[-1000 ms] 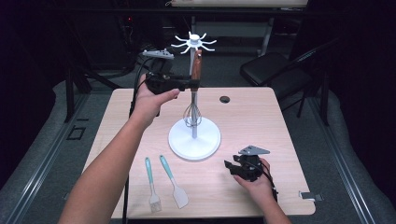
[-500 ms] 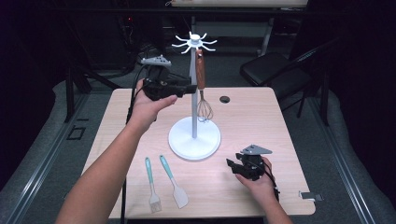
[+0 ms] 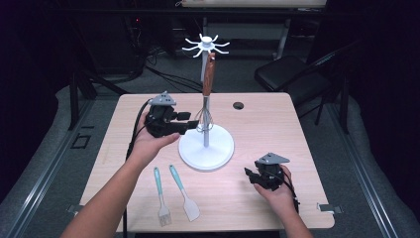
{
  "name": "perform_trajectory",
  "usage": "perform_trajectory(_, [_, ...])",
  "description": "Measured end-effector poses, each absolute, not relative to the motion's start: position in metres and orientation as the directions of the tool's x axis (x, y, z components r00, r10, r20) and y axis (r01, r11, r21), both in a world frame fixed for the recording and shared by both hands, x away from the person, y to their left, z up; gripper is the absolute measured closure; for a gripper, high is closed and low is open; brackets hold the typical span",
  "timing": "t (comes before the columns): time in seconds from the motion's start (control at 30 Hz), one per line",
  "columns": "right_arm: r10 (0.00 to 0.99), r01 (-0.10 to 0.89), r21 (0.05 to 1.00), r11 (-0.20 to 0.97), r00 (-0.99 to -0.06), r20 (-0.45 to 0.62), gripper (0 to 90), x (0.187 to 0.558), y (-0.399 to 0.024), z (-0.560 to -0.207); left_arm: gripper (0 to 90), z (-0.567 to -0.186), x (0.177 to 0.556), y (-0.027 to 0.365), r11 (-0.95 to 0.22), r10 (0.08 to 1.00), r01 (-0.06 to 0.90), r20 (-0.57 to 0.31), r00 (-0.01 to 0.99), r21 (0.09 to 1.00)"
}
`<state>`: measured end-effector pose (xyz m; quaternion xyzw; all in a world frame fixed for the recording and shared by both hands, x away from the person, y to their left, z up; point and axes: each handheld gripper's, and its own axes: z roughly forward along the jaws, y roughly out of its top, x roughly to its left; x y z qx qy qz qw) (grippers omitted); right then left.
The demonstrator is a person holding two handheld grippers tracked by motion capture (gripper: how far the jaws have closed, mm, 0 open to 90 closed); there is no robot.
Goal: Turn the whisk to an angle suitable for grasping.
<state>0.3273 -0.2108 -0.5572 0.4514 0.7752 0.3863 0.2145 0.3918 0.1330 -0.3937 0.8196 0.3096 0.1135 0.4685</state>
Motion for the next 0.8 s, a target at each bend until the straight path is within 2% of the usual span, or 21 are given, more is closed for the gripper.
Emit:
perform_trajectory(0.1, [0.858,0.537,0.766,0.353,-0.512,-0.037,53.4,0.327,-0.216,-0.551,55.3,-0.415,0.384,0.146,-0.341,0.642,0.439,-0.136,0.755,0.831])
perform_trajectory(0.17, [0.861,0.527,0.788,0.318,-0.509,-0.007,53.9,0.327,-0.215,-0.552,55.1,-0.431,0.378,0.154,-0.333,0.658,0.458,-0.145,0.739,0.824])
perform_trajectory(0.33, [0.846,0.519,0.793,0.32,-0.533,0.007,58.3,0.327,-0.216,-0.546,51.5,-0.472,0.36,0.173,-0.306,0.748,0.49,-0.112,0.654,0.816])
perform_trajectory(0.4, [0.847,0.519,0.798,0.306,-0.531,0.021,58.3,0.327,-0.216,-0.544,50.9,-0.484,0.356,0.181,-0.287,0.763,0.513,-0.131,0.633,0.809])
perform_trajectory(0.5, [0.845,0.509,0.81,0.292,-0.534,0.031,54.0,0.327,-0.213,-0.542,50.5,-0.496,0.352,0.193,-0.261,0.778,0.537,-0.154,0.609,0.802])
perform_trajectory(0.6, [0.854,0.483,0.823,0.298,-0.521,-0.004,50.0,0.327,-0.211,-0.538,49.1,-0.502,0.348,0.202,-0.25,0.795,0.537,-0.146,0.588,0.805])
perform_trajectory(0.7, [0.854,0.468,0.842,0.27,-0.52,0.016,47.7,0.327,-0.21,-0.534,48.7,-0.503,0.346,0.209,-0.238,0.801,0.532,-0.145,0.581,0.812])
perform_trajectory(0.8, [0.843,0.494,0.843,0.214,-0.529,0.096,54.8,0.329,-0.212,-0.53,49.0,-0.506,0.344,0.215,-0.219,0.805,0.539,-0.161,0.571,0.814])
